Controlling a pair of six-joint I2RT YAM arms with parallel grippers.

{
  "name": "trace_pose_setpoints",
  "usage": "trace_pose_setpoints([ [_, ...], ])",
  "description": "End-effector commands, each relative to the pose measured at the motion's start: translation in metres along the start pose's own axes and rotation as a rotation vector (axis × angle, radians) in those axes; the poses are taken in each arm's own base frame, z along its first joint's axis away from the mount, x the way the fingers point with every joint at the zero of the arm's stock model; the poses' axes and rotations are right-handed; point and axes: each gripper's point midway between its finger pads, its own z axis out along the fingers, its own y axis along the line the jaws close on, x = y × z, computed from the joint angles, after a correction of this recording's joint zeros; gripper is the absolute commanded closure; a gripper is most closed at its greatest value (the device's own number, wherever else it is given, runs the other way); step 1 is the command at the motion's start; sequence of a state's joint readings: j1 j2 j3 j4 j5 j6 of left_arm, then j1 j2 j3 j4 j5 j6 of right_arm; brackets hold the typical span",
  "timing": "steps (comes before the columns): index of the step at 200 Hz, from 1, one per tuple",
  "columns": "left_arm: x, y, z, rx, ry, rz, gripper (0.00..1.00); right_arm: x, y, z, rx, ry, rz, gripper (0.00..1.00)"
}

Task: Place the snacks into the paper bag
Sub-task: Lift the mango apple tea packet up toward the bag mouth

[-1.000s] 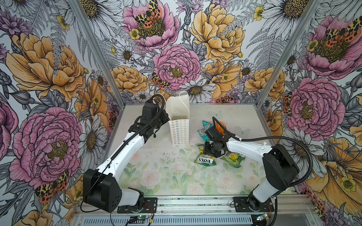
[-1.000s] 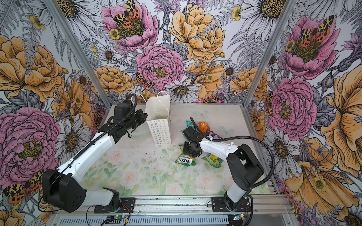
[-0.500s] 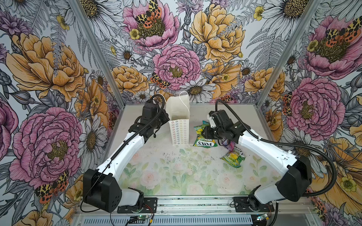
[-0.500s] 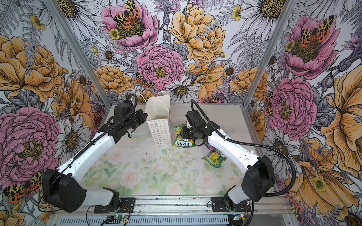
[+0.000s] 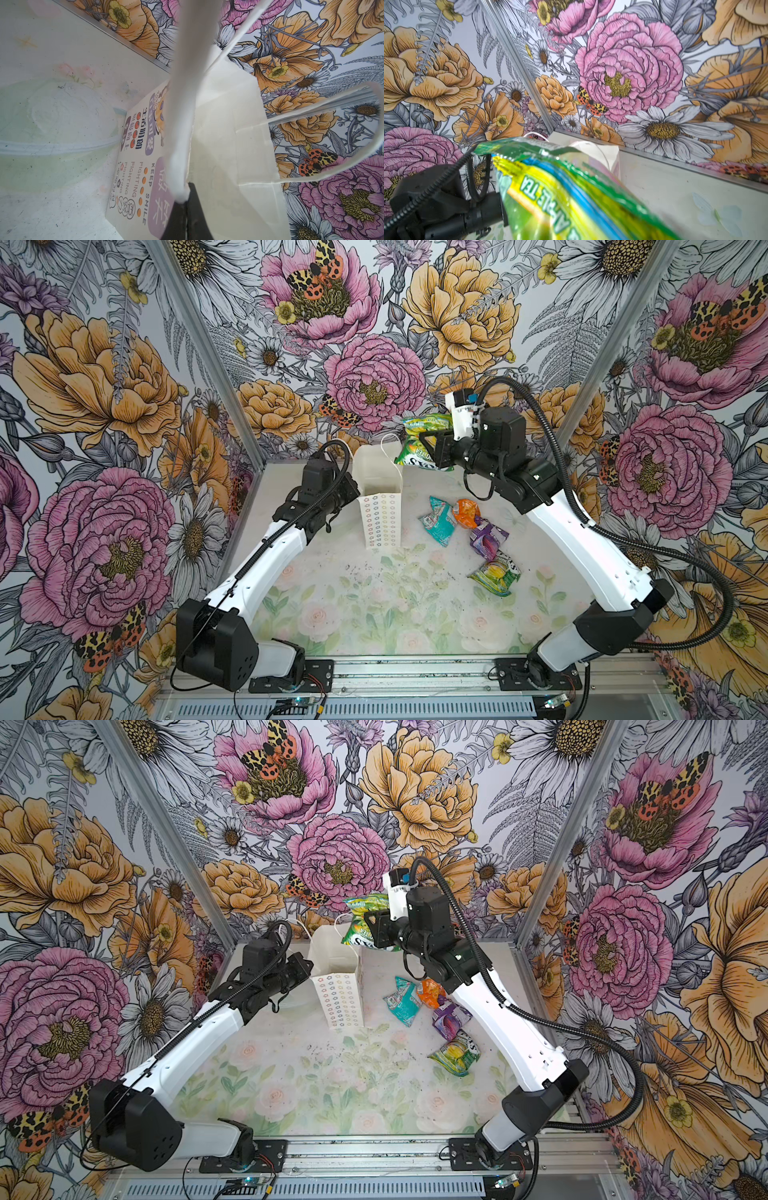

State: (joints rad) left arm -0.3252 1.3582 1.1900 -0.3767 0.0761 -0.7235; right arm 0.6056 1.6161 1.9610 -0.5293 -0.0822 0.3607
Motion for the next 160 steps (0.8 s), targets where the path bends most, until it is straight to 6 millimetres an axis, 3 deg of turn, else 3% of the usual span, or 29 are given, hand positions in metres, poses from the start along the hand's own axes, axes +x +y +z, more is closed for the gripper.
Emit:
trace_pose_setpoints([
  [1,0.009,-0.003,0.001,0.009,0.033,0.017,1.00,-0.055,0.015,0.017,-0.037,-0.201,-0.020,0.90],
  [28,0.010,-0.002,0.001,0.006,0.035,0.017,1.00,-0.071,0.020,0.047,-0.070,-0.256,0.039,0.92],
  [82,0.012,-0.001,0.002,0.007,0.038,0.015,1.00,-0.100,0.027,0.086,-0.089,-0.396,0.143,0.93],
  [118,0.014,0.000,0.004,0.009,0.042,0.013,1.00,-0.103,0.021,0.110,-0.078,-0.474,0.207,0.93],
  [160,0.014,-0.001,0.005,0.014,0.046,0.014,1.00,-0.090,0.015,0.133,-0.082,-0.495,0.273,0.94],
])
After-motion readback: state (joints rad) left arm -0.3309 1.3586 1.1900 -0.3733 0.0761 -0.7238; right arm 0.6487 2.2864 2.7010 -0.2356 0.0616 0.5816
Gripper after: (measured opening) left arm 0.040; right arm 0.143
